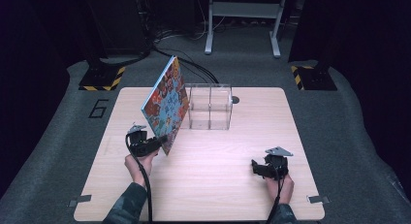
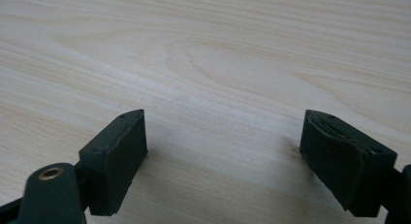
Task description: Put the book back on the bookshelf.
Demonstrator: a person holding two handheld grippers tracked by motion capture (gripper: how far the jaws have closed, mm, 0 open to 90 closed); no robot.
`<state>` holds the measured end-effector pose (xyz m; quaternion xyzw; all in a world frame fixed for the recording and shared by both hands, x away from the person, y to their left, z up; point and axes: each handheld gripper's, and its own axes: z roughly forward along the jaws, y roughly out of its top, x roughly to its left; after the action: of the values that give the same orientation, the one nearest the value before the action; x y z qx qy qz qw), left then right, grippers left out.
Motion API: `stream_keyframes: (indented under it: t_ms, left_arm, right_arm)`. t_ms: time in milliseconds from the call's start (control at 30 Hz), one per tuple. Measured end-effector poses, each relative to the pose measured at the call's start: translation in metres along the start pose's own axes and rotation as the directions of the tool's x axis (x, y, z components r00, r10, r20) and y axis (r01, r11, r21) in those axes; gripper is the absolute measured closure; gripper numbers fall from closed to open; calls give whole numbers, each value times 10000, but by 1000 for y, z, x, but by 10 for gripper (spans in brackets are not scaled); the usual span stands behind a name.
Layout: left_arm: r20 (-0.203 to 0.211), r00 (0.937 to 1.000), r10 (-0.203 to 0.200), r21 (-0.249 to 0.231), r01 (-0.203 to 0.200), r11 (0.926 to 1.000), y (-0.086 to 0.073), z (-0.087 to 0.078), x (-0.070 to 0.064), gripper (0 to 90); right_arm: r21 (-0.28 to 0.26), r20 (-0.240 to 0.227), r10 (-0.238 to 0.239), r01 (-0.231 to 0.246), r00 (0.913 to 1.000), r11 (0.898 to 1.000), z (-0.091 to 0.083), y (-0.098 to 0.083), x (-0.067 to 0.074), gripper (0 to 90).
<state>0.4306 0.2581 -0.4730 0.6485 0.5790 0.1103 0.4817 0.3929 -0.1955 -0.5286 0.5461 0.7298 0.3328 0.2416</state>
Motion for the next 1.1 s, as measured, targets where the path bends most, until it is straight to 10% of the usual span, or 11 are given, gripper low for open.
stream_keyframes:
  t_ms: [633,1100]
  left_arm:
    - [1019,9932,-557,-109,571,9983,-12,17,-23,675]
    - [184,9955,933,148,-936,9955,-15,3,-13,274]
  right_arm:
    - [60,-61,-134,134,9999,9999,-1,0,-1,168]
    - [67,-71,-132,132,9999,9999,-1,0,-1,168]
